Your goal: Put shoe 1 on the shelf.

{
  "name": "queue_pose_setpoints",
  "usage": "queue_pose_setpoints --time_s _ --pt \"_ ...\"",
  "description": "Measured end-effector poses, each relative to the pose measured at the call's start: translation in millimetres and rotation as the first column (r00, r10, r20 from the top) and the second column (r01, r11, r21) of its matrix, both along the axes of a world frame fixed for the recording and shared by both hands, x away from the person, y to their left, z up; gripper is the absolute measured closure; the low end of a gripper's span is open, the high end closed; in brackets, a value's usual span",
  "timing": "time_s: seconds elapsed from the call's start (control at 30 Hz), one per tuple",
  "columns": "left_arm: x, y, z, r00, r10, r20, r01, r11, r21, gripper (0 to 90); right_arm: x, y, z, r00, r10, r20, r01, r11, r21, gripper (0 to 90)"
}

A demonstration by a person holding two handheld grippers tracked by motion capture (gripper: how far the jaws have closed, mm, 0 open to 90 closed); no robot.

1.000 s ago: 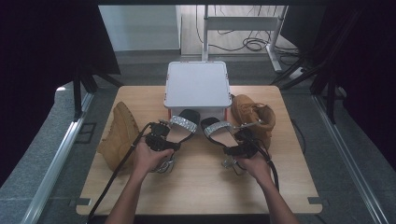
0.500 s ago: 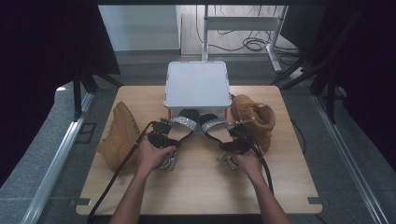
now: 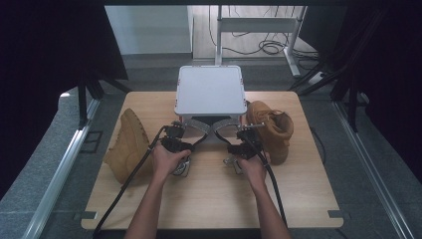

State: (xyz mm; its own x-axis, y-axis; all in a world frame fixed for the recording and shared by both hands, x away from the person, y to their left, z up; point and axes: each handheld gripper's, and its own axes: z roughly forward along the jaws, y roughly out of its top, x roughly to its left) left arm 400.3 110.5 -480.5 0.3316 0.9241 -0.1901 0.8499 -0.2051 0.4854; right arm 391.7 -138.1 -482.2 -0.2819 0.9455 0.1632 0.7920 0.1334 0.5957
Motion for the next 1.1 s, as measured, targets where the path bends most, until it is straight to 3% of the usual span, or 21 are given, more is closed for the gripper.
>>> queue_pose_setpoints --time_s 0.27,0.37,0.47,0.6,0.63,0.7,0.77,0.87,1.0,1.1 --pt "10.2 -2.0 -11.4 0.9981 0.060 0.015 -0.060 0.9974 -0.041 41.4 12.8 11.8 -11.5 0.9963 -0.086 0.000 0.086 0.9963 0.008 42.0" --pt "13.8 -3.6 -16.6 0.9961 0.086 0.018 -0.086 0.9957 -0.036 41.3 17.2 15.9 -16.8 0.9924 -0.123 -0.015 0.123 0.9924 0.009 42.0" --pt "15.2 -6.8 -22.9 0.9967 0.081 0.010 -0.081 0.9965 -0.024 41.2 21.4 18.8 -23.2 0.9892 -0.141 -0.039 0.142 0.9898 0.018 41.8" --pt "17.5 -8.9 -28.2 0.9955 0.094 -0.006 -0.095 0.9948 -0.038 40.7 24.2 23.9 -24.8 0.9884 -0.145 -0.043 0.143 0.9883 -0.054 41.2" --pt "18.0 -8.9 -29.1 0.9955 0.095 -0.009 -0.095 0.9951 -0.029 40.6 24.7 23.7 -25.1 0.9880 -0.146 -0.052 0.143 0.9883 -0.053 40.7" --pt "17.8 -9.3 -29.2 0.9948 0.101 0.003 -0.101 0.9936 -0.051 35.1 25.6 21.3 -26.2 0.9876 -0.146 -0.059 0.143 0.9885 -0.049 39.4" --pt "17.2 -9.4 -26.2 0.9928 0.117 0.028 -0.115 0.9912 -0.065 30.6 24.5 20.2 -25.1 0.9869 -0.147 -0.067 0.146 0.9891 -0.019 38.0" --pt "15.6 -6.6 -21.7 0.9940 0.105 0.031 -0.102 0.9920 -0.075 26.8 21.0 16.5 -24.2 0.9875 -0.145 -0.062 0.147 0.9886 0.033 29.3" --pt "6.2 -3.9 -15.5 0.9964 0.069 0.050 -0.064 0.9945 -0.082 24.6 8.8 10.9 -18.5 0.9908 -0.135 0.001 0.135 0.9877 0.079 26.3" --pt "-6.3 1.1 -7.4 0.9940 0.052 0.096 -0.044 0.9949 -0.091 23.8 -3.6 3.5 -12.4 0.9912 -0.116 0.064 0.108 0.9863 0.125 25.6"
